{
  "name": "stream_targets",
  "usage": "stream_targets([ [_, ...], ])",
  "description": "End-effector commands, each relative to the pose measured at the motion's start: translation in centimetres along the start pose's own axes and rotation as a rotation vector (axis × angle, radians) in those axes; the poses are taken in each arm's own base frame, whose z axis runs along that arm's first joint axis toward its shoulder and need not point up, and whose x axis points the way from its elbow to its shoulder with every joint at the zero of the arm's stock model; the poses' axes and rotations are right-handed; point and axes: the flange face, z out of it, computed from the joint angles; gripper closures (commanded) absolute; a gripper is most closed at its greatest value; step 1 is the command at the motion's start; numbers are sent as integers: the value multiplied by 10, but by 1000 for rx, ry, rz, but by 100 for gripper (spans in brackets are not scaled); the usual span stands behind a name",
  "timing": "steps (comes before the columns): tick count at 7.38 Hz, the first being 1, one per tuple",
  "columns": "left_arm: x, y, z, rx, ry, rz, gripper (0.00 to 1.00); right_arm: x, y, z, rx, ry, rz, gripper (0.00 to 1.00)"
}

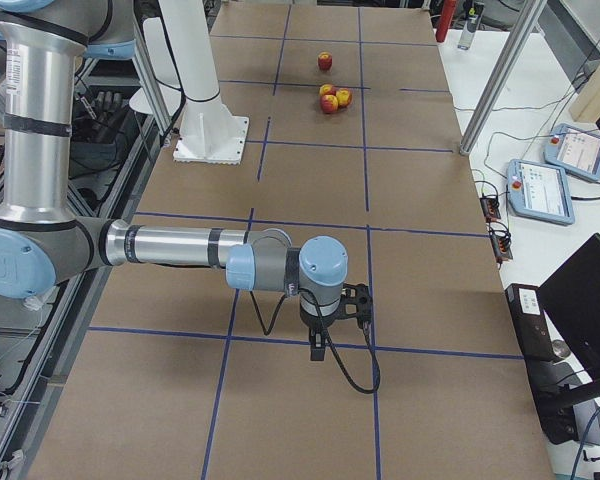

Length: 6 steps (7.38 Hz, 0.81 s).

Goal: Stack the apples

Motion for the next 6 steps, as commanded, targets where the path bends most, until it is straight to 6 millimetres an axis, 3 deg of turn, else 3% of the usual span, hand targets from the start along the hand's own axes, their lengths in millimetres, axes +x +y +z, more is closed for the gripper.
stream_targets([
  [1, 5, -9, -6, 12, -2, 8, 0, 0, 0, 0, 0, 0, 0, 0],
  [2, 0, -6, 0, 0, 6, -4, 0, 0, 0, 0, 0, 0, 0, 0],
  [6, 18, -19, -19, 42, -4, 45, 0, 0, 0, 0, 0, 0, 0, 0],
])
